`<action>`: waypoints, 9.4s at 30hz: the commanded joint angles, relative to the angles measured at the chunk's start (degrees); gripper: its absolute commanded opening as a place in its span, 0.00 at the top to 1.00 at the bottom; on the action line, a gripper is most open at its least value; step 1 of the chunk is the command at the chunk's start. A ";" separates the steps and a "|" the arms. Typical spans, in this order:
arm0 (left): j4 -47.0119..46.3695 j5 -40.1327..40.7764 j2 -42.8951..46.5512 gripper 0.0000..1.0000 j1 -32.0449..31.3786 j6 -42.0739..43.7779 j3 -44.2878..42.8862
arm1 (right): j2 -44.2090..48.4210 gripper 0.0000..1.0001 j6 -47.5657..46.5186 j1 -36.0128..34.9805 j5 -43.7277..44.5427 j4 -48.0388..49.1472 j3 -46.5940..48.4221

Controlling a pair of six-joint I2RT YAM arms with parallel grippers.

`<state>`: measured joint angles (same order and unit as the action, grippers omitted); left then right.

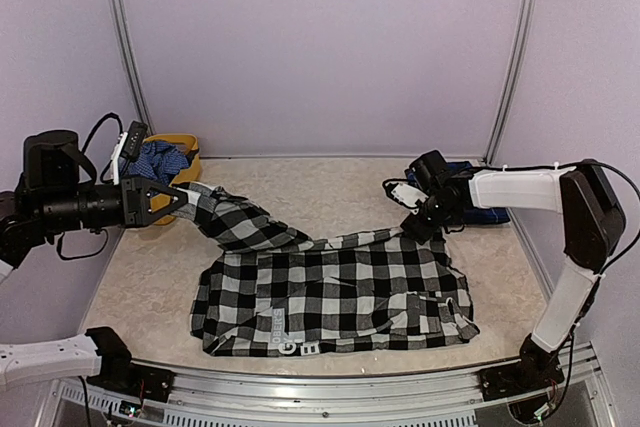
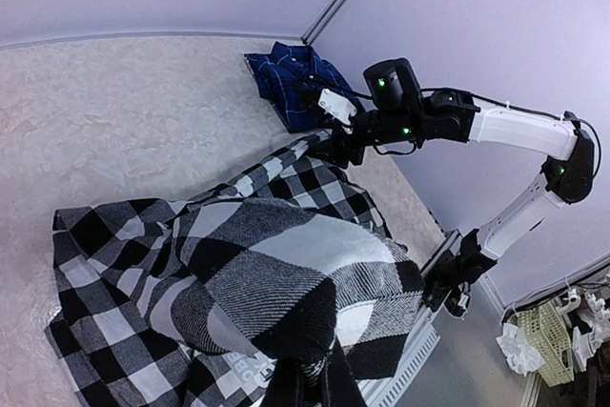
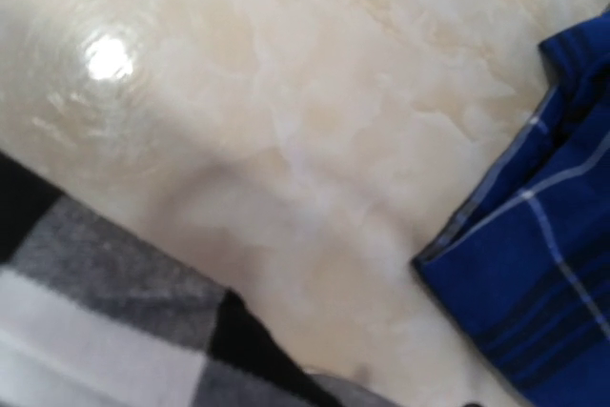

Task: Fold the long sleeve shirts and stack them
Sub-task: Fold the 1/3-folded shirt at the center of the board.

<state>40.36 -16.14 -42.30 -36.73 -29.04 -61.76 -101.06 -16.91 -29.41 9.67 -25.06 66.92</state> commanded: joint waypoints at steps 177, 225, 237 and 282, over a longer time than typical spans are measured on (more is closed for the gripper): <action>-3.94 -19.85 -12.88 0.98 -0.60 7.91 2.27 | 22.44 0.40 30.02 -6.02 -2.56 -9.48 -14.59; -32.18 -21.97 -52.51 0.31 0.66 0.25 1.29 | 15.14 0.28 22.71 -29.98 -2.53 8.27 -8.83; -31.39 -9.38 -30.73 0.27 2.43 -2.39 16.22 | -1.39 0.21 23.65 -23.33 1.22 3.17 6.60; -30.74 -7.76 -26.51 0.23 3.25 -2.29 19.13 | -16.32 0.97 38.12 -3.55 -41.47 18.75 5.83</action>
<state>9.23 -24.12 -69.14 -34.11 -32.53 -42.65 -120.25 20.53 -33.50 -30.76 -7.62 74.26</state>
